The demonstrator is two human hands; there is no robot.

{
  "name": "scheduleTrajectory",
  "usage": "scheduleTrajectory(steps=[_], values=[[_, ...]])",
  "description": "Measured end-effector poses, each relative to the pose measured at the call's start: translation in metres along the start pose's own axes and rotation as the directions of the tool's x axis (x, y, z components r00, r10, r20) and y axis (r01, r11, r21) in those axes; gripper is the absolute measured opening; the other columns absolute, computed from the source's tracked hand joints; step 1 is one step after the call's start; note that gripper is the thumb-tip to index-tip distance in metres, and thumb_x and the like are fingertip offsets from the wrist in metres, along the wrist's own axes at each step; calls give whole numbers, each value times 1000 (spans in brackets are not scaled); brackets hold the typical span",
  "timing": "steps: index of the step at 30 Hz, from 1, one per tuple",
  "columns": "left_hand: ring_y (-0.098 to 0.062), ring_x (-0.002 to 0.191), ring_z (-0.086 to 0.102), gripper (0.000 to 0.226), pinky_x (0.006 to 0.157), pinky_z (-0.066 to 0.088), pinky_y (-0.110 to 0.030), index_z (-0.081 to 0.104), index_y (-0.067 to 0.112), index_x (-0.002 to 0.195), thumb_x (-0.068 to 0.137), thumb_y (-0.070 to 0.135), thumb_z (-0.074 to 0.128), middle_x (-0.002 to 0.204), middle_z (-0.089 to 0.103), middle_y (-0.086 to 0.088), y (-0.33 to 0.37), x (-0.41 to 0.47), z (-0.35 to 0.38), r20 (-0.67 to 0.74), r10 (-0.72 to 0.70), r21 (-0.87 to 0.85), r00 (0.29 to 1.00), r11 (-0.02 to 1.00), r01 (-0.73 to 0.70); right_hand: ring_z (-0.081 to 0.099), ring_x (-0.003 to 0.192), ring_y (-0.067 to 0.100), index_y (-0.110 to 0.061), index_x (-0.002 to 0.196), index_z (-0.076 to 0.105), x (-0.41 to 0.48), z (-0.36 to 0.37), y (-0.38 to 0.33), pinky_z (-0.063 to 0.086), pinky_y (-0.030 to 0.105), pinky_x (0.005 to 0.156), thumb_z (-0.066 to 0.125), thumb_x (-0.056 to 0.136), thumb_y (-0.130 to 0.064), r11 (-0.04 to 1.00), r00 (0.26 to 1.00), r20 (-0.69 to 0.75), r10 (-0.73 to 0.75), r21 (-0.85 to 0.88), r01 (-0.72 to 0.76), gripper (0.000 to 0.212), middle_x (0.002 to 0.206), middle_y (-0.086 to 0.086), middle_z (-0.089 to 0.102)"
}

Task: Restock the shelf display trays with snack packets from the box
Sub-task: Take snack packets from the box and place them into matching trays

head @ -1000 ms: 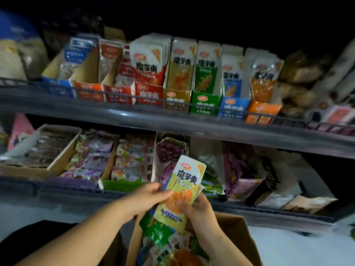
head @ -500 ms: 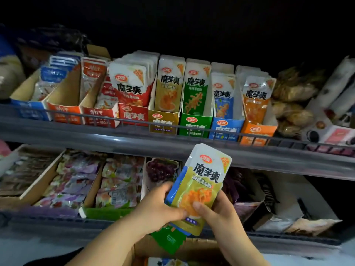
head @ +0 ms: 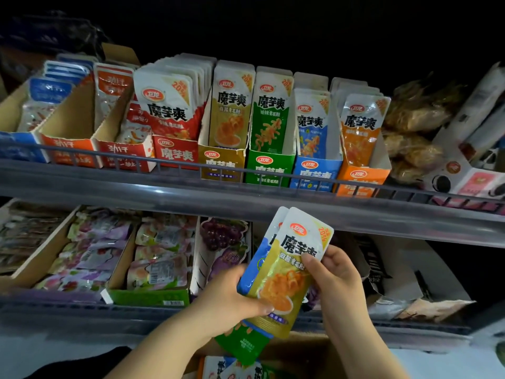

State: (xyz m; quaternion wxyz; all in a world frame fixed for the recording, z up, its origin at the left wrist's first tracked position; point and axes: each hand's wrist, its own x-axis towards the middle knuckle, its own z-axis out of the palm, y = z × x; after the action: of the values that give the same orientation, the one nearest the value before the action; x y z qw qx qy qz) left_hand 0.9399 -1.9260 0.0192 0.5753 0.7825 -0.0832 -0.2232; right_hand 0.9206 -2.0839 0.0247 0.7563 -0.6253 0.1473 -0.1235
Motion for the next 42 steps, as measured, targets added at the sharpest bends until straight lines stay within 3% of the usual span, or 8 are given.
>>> scheduleTrajectory(steps=[3, 6, 11, 17, 28, 34, 39, 42], values=[[-10, 85, 67, 28, 84, 50, -25, 58, 25, 93, 73, 13, 74, 90, 70, 7, -1, -1, -1, 20, -8, -92, 1000, 996, 10, 49, 33, 0, -7, 83, 52, 0, -1, 1, 37, 11, 33, 55, 86, 0, 1000, 999, -44, -23, 13, 24, 9, 52, -4, 64], [-5, 70, 67, 20, 73, 53, -22, 60, 20, 86, 75, 6, 70, 76, 71, 9, -1, -3, -2, 18, -6, -188, 1000, 982, 9, 53, 36, 0, -11, 84, 49, 1, 1, 3, 40, 13, 34, 55, 87, -3, 999, 997, -65, -47, -15, 46, 10, 54, -6, 66], [-7, 72, 68, 13, 65, 54, -17, 61, 15, 90, 81, 5, 63, 84, 72, 3, 0, -6, -8, -49, 30, -307, 998, 951, -44, 61, 51, 2, -13, 82, 49, 0, 1, -3, 50, 17, 47, 53, 87, -3, 998, 996, -72, -61, -17, 60, 12, 59, -7, 68], [-2, 64, 67, 10, 56, 50, -12, 62, 15, 86, 83, 6, 60, 69, 72, 10, 9, -11, -28, -172, 102, -378, 980, 912, -161, 40, 31, 4, -13, 77, 51, -1, 7, -31, 30, 17, 32, 49, 91, -8, 995, 998, -26, -52, -82, 50, 15, 41, -2, 50], [7, 51, 60, 13, 47, 43, -7, 59, 15, 80, 87, 5, 54, 67, 66, 11, 15, -34, -80, -442, 185, -340, 878, 871, -355, 52, 35, 3, -16, 78, 47, 30, 71, -135, 43, 13, 38, 46, 94, -9, 918, 922, 18, -388, -83, 388, 18, 44, -7, 58], [5, 62, 61, 14, 59, 48, -12, 52, 23, 87, 88, 9, 54, 83, 65, 8, 10, -38, -99, -485, 193, -255, 853, 902, -349, 54, 36, 1, -19, 75, 44, 67, 117, -164, 45, 13, 41, 47, 94, -10, 843, 872, 14, -489, -249, 477, 21, 68, 2, 55], [-9, 76, 62, 15, 65, 46, -22, 50, 23, 85, 88, 9, 54, 82, 64, 7, 10, -41, -107, -511, 154, -260, 846, 910, -323, 54, 35, -3, -10, 95, 46, 97, 138, -163, 46, 11, 43, 47, 93, -10, 798, 884, 42, -465, -414, 439, 1, 69, 1, 55], [-13, 75, 62, 17, 65, 48, -29, 51, 24, 84, 87, 8, 55, 82, 64, 4, 10, -40, -115, -545, 119, -277, 830, 909, -312, 54, 34, -1, -9, 91, 47, 109, 145, -160, 47, 12, 42, 48, 93, -10, 797, 906, 52, -420, -456, 396, 2, 67, 5, 54]])
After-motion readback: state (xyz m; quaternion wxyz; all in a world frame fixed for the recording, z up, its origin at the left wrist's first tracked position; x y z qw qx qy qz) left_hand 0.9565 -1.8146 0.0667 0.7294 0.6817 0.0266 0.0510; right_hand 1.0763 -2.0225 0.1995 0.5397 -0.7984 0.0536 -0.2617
